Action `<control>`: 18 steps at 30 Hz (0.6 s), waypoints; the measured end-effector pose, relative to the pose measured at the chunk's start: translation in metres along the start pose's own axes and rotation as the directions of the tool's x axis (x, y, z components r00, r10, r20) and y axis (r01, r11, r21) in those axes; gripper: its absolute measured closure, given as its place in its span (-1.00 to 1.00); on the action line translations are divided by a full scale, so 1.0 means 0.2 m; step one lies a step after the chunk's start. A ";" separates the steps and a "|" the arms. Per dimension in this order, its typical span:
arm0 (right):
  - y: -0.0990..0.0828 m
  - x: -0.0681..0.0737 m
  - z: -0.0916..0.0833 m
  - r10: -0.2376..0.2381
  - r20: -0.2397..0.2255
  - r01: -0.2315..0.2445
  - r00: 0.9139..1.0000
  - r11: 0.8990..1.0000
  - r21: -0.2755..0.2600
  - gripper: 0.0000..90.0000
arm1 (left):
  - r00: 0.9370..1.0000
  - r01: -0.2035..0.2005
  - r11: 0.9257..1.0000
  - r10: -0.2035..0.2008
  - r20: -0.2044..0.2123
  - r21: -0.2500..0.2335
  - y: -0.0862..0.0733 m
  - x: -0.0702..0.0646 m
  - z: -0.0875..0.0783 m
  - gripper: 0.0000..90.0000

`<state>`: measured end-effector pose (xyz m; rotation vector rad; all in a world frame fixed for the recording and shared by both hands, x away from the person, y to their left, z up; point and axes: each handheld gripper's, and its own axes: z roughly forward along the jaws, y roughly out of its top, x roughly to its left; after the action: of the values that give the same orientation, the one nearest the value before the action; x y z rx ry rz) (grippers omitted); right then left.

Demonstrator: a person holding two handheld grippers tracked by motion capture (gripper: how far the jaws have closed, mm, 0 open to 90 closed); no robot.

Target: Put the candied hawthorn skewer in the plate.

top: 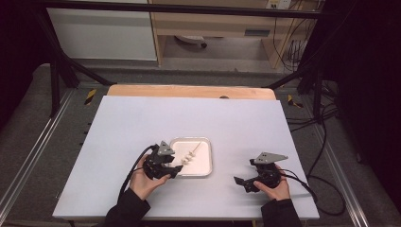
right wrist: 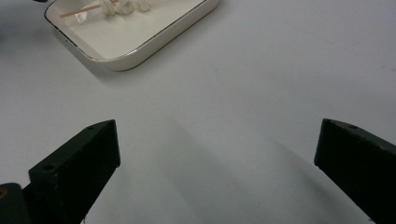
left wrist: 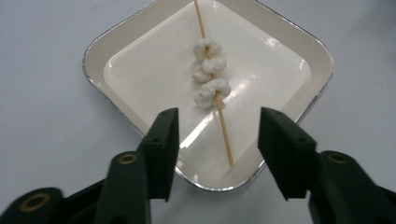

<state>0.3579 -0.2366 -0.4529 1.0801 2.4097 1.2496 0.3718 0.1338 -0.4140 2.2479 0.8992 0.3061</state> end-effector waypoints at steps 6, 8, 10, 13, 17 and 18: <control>0.00 0.00 0.00 0.008 -0.003 -0.008 1.000 1.000 -0.002 -0.98 | 1.000 -0.022 1.000 0.022 0.022 0.008 -0.06 0.05 -0.08 -0.30; 0.00 0.00 0.00 0.005 -0.002 -0.005 1.000 1.000 -0.002 -0.98 | 0.999 -0.030 1.000 0.030 0.030 0.008 -0.09 0.07 -0.11 -0.38; 0.00 0.00 0.00 0.006 -0.003 -0.006 1.000 1.000 -0.003 -0.98 | 0.999 -0.035 0.999 0.035 0.030 0.008 -0.13 0.09 -0.13 -0.48; 0.00 0.00 0.00 0.005 -0.001 -0.005 1.000 1.000 -0.005 -0.98 | 0.999 -0.032 0.999 0.032 0.024 0.005 -0.19 0.12 -0.16 -0.59; 0.00 0.00 0.00 0.006 -0.003 -0.006 1.000 1.000 -0.003 -0.98 | 1.000 -0.027 1.000 0.027 -0.004 -0.004 -0.27 0.16 -0.19 -0.80; 0.00 0.00 0.00 0.006 -0.002 -0.006 1.000 1.000 -0.003 -0.98 | 1.000 -0.020 1.000 0.020 -0.010 -0.008 -0.29 0.17 -0.20 -0.81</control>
<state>0.3576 -0.2369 -0.4525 1.0867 2.4076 1.2562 0.3491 0.2090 -0.4252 2.2511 0.8803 0.3297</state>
